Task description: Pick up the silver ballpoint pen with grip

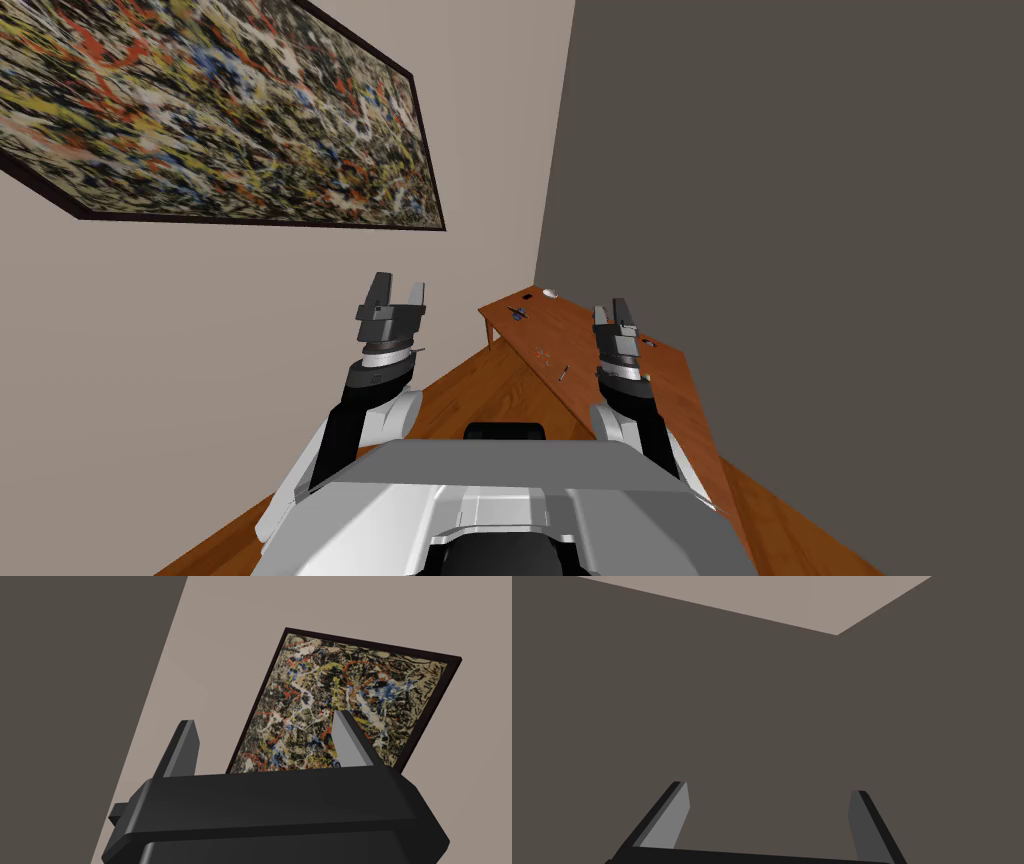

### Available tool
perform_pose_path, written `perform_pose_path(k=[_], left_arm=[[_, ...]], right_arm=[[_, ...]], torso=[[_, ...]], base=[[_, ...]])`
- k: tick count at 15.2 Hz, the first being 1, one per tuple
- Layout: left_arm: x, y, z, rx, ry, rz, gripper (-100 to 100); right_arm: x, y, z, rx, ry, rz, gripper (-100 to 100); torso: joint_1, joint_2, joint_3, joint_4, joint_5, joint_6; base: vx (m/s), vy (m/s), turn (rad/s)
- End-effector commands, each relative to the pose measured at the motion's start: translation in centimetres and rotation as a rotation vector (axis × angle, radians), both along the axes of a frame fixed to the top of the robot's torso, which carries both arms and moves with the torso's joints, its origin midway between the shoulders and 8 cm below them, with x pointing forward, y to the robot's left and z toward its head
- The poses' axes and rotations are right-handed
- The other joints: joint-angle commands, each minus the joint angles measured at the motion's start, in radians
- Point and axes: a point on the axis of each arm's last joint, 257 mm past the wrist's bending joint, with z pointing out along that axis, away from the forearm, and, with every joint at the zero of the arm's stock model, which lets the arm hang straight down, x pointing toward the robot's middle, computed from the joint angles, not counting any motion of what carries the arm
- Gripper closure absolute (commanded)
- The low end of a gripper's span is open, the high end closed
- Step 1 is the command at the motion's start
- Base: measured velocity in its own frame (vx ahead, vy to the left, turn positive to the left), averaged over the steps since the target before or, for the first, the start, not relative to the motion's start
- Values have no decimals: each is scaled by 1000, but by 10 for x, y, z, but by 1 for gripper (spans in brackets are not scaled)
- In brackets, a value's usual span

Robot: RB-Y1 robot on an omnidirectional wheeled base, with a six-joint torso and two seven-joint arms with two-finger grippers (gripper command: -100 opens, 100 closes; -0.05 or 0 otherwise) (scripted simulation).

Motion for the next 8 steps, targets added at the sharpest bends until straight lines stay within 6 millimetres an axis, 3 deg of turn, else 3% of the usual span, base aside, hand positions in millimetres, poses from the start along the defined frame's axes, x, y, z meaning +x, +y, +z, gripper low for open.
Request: perform_pose_path(k=[1,8], left_arm=[[0,0,0,0,0,0,0],[0,0,0,0,0,0,0]], right_arm=[[3,4,-6,-26,23,20,-100],[20,12,-42,-95,144,81,-100]], torso=[[0,0,0,0,0,0],[2,-2,-1,0,0,0]], base=[[4,5,19],[20,21,41]])
